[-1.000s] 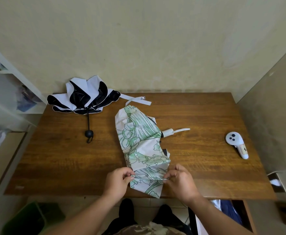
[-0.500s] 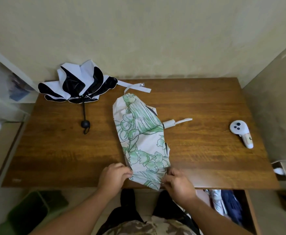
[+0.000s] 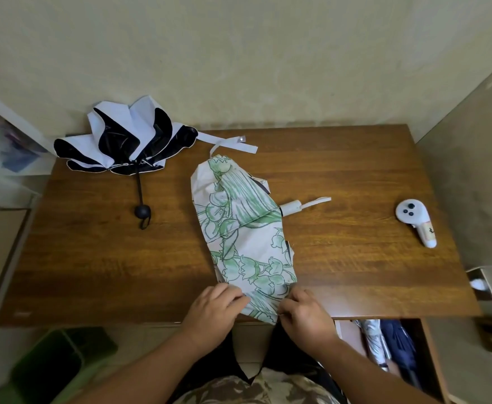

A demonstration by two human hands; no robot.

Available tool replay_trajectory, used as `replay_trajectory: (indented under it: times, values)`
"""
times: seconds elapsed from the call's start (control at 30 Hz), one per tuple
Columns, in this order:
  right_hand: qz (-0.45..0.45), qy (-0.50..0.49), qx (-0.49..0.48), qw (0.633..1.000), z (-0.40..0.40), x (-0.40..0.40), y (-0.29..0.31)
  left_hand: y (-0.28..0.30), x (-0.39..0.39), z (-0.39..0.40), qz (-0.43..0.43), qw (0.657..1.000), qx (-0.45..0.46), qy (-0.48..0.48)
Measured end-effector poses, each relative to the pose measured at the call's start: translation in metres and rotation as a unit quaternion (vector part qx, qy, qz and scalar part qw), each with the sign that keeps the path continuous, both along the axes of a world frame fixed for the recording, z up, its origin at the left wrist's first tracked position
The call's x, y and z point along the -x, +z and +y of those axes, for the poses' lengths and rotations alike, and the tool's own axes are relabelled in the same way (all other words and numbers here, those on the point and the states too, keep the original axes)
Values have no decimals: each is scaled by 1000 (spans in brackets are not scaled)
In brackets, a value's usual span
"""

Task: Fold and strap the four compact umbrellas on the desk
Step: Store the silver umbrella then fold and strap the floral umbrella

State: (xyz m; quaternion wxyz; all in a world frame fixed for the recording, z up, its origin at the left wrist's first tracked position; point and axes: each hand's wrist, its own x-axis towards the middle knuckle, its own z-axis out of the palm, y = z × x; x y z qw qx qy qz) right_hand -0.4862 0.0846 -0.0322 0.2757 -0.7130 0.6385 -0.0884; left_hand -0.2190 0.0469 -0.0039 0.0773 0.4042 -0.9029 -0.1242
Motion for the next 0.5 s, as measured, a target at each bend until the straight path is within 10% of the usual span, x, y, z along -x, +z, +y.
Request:
replay_trajectory:
  times: [0.33, 0.5]
  values:
    - [21, 14, -71, 997, 0, 8, 7, -14, -30, 4, -95, 991, -88, -38]
    - [-136, -213, -134, 958, -23, 10, 25, 7, -21, -7, -12, 960, -242, 138]
